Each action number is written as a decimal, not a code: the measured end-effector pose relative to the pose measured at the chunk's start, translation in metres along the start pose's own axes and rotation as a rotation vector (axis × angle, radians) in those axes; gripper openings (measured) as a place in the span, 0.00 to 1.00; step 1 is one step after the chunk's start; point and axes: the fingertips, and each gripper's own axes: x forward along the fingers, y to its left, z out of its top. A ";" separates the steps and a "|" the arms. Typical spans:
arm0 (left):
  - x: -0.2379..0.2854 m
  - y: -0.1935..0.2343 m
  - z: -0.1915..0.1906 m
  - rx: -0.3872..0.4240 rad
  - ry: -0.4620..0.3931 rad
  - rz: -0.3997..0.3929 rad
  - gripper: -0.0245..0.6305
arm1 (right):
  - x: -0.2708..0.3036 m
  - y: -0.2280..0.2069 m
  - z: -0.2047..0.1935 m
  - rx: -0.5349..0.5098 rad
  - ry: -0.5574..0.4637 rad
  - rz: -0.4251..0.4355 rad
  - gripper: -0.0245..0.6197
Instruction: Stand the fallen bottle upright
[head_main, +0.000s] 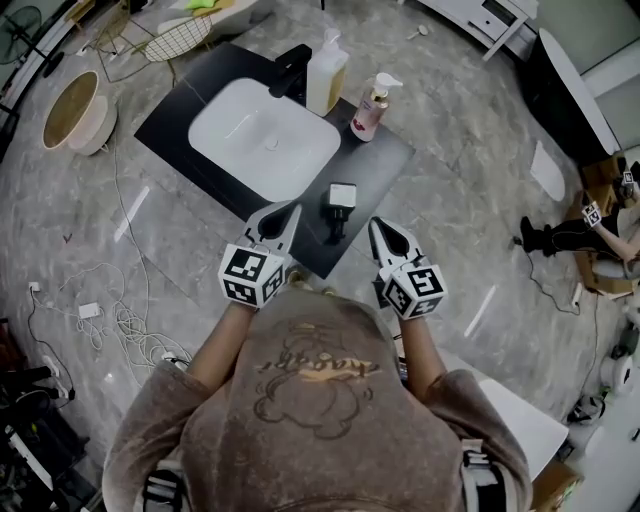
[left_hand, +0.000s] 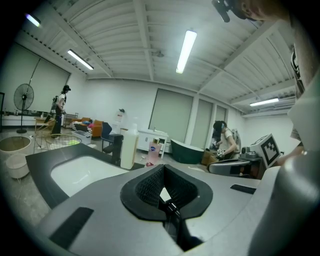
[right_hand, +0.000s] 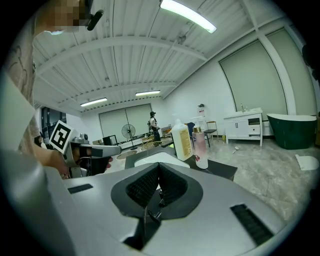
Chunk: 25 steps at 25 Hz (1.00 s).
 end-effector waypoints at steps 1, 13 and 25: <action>0.001 0.002 0.001 0.001 0.001 -0.005 0.07 | 0.002 0.001 0.001 0.000 0.001 0.001 0.04; 0.014 0.005 0.006 -0.012 0.001 0.004 0.07 | 0.014 -0.001 -0.001 0.046 0.033 0.073 0.03; 0.027 0.000 0.000 -0.020 0.003 0.055 0.07 | 0.016 -0.002 -0.028 0.040 0.129 0.239 0.39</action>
